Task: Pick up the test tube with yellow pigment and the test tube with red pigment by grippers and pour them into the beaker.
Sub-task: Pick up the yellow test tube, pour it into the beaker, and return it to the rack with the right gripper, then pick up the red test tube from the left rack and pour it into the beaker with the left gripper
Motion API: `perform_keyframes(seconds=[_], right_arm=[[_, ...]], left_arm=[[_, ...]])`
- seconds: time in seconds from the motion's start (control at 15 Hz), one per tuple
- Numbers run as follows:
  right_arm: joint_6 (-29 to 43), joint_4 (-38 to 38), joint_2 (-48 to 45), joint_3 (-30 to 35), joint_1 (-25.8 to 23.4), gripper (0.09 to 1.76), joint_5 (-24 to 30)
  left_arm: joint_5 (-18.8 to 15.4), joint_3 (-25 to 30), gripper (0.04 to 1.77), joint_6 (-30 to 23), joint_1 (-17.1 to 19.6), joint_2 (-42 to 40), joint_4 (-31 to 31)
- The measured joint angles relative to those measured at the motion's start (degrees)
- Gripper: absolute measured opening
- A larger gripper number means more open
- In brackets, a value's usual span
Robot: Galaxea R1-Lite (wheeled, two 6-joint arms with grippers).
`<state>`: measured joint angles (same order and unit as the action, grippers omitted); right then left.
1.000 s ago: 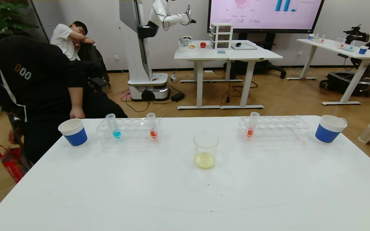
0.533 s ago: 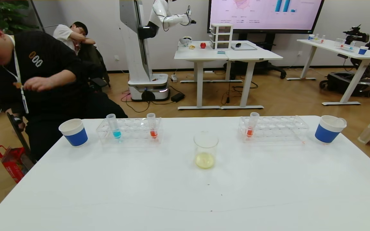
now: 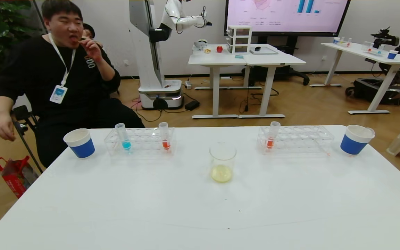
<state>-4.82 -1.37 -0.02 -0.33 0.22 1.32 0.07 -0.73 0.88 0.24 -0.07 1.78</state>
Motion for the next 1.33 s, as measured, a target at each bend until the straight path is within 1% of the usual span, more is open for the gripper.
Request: perform_keyframes(seconds=[0.07, 0.27, 1.2, 1.33], right_arm=[[0.3, 2.9, 0.0, 0.0, 0.0, 1.74, -0.8], [5.8, 1.4, 0.0, 0.2, 0.1, 1.74, -1.8], [6.0, 1.4, 0.0, 0.3, 0.1, 1.74, -1.8], [6.0, 1.4, 0.0, 0.3, 0.1, 1.74, -1.8]], left_arm=[[0.0, 0.0, 1.75, 0.0, 0.0, 0.0, 0.0], [0.0, 0.0, 1.75, 0.0, 0.0, 0.0, 0.0], [0.0, 0.0, 1.75, 0.0, 0.0, 0.0, 0.0], [-0.4, 0.0, 1.75, 1.1, 0.0, 0.0, 0.0]])
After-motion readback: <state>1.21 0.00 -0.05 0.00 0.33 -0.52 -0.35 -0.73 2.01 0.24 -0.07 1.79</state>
